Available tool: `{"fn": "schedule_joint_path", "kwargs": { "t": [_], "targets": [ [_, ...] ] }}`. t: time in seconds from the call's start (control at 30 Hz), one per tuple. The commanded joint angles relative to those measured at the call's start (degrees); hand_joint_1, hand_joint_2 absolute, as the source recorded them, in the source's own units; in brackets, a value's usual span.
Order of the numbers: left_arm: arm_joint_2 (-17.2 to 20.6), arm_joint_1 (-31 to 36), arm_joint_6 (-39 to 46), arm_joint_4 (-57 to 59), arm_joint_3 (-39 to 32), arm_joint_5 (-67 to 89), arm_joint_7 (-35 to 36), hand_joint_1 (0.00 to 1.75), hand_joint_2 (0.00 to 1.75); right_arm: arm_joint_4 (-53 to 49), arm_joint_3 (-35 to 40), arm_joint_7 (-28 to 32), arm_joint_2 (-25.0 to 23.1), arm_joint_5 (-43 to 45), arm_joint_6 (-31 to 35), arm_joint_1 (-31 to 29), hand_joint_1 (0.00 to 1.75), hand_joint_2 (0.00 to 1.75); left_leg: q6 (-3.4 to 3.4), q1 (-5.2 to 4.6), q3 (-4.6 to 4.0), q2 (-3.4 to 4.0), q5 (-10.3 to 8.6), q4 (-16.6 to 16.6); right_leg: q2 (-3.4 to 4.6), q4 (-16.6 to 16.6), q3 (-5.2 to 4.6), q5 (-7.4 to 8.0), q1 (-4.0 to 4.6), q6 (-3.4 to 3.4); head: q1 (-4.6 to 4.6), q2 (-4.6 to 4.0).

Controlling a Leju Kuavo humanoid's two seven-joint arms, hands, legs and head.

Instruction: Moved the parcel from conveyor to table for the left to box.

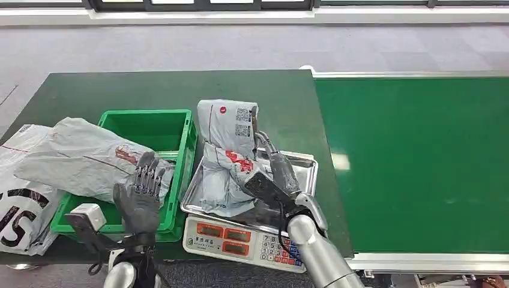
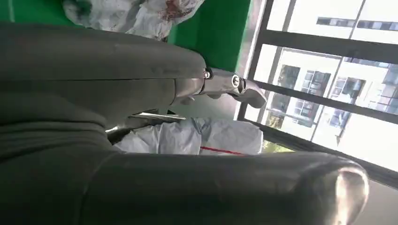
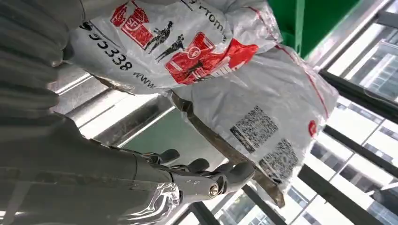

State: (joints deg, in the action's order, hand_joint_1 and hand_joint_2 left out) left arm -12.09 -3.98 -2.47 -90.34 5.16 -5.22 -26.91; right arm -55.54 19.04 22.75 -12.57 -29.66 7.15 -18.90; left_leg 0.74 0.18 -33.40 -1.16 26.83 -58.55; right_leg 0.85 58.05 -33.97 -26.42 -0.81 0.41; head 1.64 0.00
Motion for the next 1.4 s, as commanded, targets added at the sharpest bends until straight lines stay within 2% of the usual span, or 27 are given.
{"fn": "schedule_joint_path", "kwargs": {
  "t": [0.03, 0.1, 0.17, 0.2, 0.27, 0.37, 0.43, 0.5, 0.57, 0.63, 0.8, 0.9, 1.07, 1.1, 1.2, 1.4],
  "targets": [
    [-1.0, 2.6, 8.8, 0.8, 0.7, 4.2, -0.6, 0.00, 0.00, -8.9, -0.5, 0.1, 2.6, 1.8, -1.5, 2.9, 0.00, 1.75, 0.00, 0.02, -0.04, -0.08, -0.03, 0.0, -0.18, 0.0, 0.02, 0.00, 0.03, -0.02, 0.00, 0.00],
    [-0.3, 2.6, 10.8, -0.2, 1.8, 5.0, -0.5, 0.00, 0.00, -10.7, -0.4, 0.3, 3.1, 2.6, -2.1, 3.9, 0.00, 1.75, 0.00, 0.02, -0.07, -0.14, -0.04, 0.0, -0.26, 0.0, 0.02, -0.02, 0.03, -0.01, 0.00, 0.00],
    [1.5, 3.2, 22.9, -1.6, 5.2, 22.1, 0.4, 0.00, 0.00, -15.8, -0.8, 1.6, 3.4, 3.8, -1.3, 6.3, 0.00, 1.75, 0.00, 0.01, -0.06, -0.13, -0.04, 0.0, -0.25, 0.0, -0.01, -0.02, 0.02, -0.01, 0.00, 0.00],
    [2.6, 3.7, 25.8, -2.3, 7.0, 29.6, 1.5, 0.00, 0.00, -18.8, -0.8, 2.8, 3.5, 4.4, -0.4, 7.4, 0.00, 1.75, 0.00, 0.03, -0.08, -0.22, -0.06, 0.0, -0.38, -0.1, 0.03, -0.03, 0.05, -0.03, 0.00, 0.00],
    [5.1, 5.9, 25.3, -2.2, 10.0, 41.4, 6.9, 0.00, 0.00, -27.5, 0.2, 6.1, 4.3, 5.2, 2.1, 10.4, 0.00, 1.75, 0.00, 0.03, -0.13, -0.28, -0.07, 0.0, -0.45, 0.0, -0.01, -0.04, 0.04, -0.03, 0.00, 0.00],
    [7.3, 13.1, 22.8, 5.9, 11.5, 45.1, 11.0, 0.00, 0.00, -40.2, 2.4, 10.5, 6.1, 4.0, 6.5, 15.6, 0.00, 1.75, 0.00, -0.01, -0.22, -0.43, -0.09, 0.0, -0.54, 0.0, -0.08, -0.06, 0.00, -0.02, 0.00, 0.00],
    [8.4, 16.5, 21.8, 11.9, 12.6, 43.7, 10.5, 0.00, 0.00, -45.1, 3.3, 13.7, 6.7, 1.7, 12.6, 18.4, 0.00, 1.75, 0.00, -0.03, -0.19, -0.62, -0.13, 0.0, -0.75, 0.0, 0.02, -0.07, -0.02, -0.02, 0.00, 0.00],
    [9.4, 18.4, 19.4, 16.0, 14.8, 42.9, 9.0, 0.00, 0.00, -48.9, 4.8, 17.2, 7.0, -0.7, 23.2, 20.5, 0.00, 1.75, 0.01, -0.02, -0.12, -0.56, -0.14, 0.1, -0.72, -0.1, 0.07, -0.03, 0.00, -0.03, 0.00, 0.00],
    [9.7, 20.6, 17.4, 19.6, 17.6, 43.3, 8.5, 0.00, 0.00, -52.2, 9.8, 17.2, 9.4, -2.4, 32.9, 19.9, 0.00, 1.75, 0.00, -0.05, -0.09, -0.36, -0.08, 0.1, -0.49, 0.0, 0.01, -0.03, -0.04, -0.02, 0.00, 0.00],
    [9.8, 23.9, 15.3, 23.9, 20.9, 44.9, 8.7, 0.00, 0.00, -52.2, 9.9, 17.2, 8.2, -5.4, 32.9, 19.4, 0.00, 1.75, 0.00, -0.04, -0.14, -0.37, -0.08, 0.0, -0.53, 0.0, -0.02, -0.04, -0.03, -0.02, 0.00, 0.00],
    [7.6, 33.7, 11.3, 39.8, 28.1, 44.7, 8.0, 0.00, 0.00, -48.5, 11.0, 17.2, 8.8, -1.2, 32.9, 17.0, 0.00, 1.75, 0.00, 0.00, -0.06, -0.37, -0.14, 0.1, -0.54, -0.1, 0.06, 0.03, 0.02, -0.02, 0.00, 0.00],
    [7.1, 35.6, 10.1, 43.0, 30.5, 45.3, 7.7, 0.00, 0.00, -48.1, 11.0, 17.2, 9.3, -0.2, 32.9, 16.5, 0.00, 1.75, -0.02, -0.01, -0.08, -0.28, -0.16, 0.0, -0.46, -0.1, 0.04, 0.07, 0.01, -0.04, 0.00, 0.00],
    [6.7, 35.7, 10.2, 43.3, 30.6, 45.2, 7.7, 0.00, 0.00, -48.0, 10.8, 17.2, 9.3, -0.1, 32.9, 16.3, 0.00, 1.75, 0.00, 0.00, -0.06, -0.08, -0.13, 0.0, -0.22, -0.1, 0.00, 0.16, 0.02, -0.05, 0.00, 0.00],
    [6.8, 36.6, 9.3, 44.6, 32.2, 46.0, 7.8, 0.00, 1.75, -47.9, 10.7, 17.2, 9.2, -0.2, 32.9, 16.1, 0.00, 1.75, 0.00, 0.01, -0.03, -0.05, -0.15, 0.1, -0.23, -0.1, 0.03, 0.18, 0.03, -0.06, 0.00, 0.00],
    [6.2, 37.9, 8.7, 46.9, 33.6, 46.3, 8.1, 0.00, 1.75, -48.0, 10.6, 17.2, 9.0, -0.1, 32.8, 15.8, 0.00, 1.75, 0.01, 0.01, -0.04, -0.06, -0.14, 0.1, -0.24, -0.1, 0.01, 0.17, 0.03, -0.07, 0.00, 0.00],
    [2.9, 42.8, 10.1, 60.4, 41.9, 51.6, 9.3, 0.00, 1.75, -47.0, 10.2, 17.1, 8.8, 1.5, 31.5, 14.9, 0.00, 1.75, -0.02, -0.02, -0.06, -0.16, -0.12, 0.0, -0.25, -0.1, 0.03, 0.13, 0.00, -0.04, 0.00, 0.00]
  ]
}}
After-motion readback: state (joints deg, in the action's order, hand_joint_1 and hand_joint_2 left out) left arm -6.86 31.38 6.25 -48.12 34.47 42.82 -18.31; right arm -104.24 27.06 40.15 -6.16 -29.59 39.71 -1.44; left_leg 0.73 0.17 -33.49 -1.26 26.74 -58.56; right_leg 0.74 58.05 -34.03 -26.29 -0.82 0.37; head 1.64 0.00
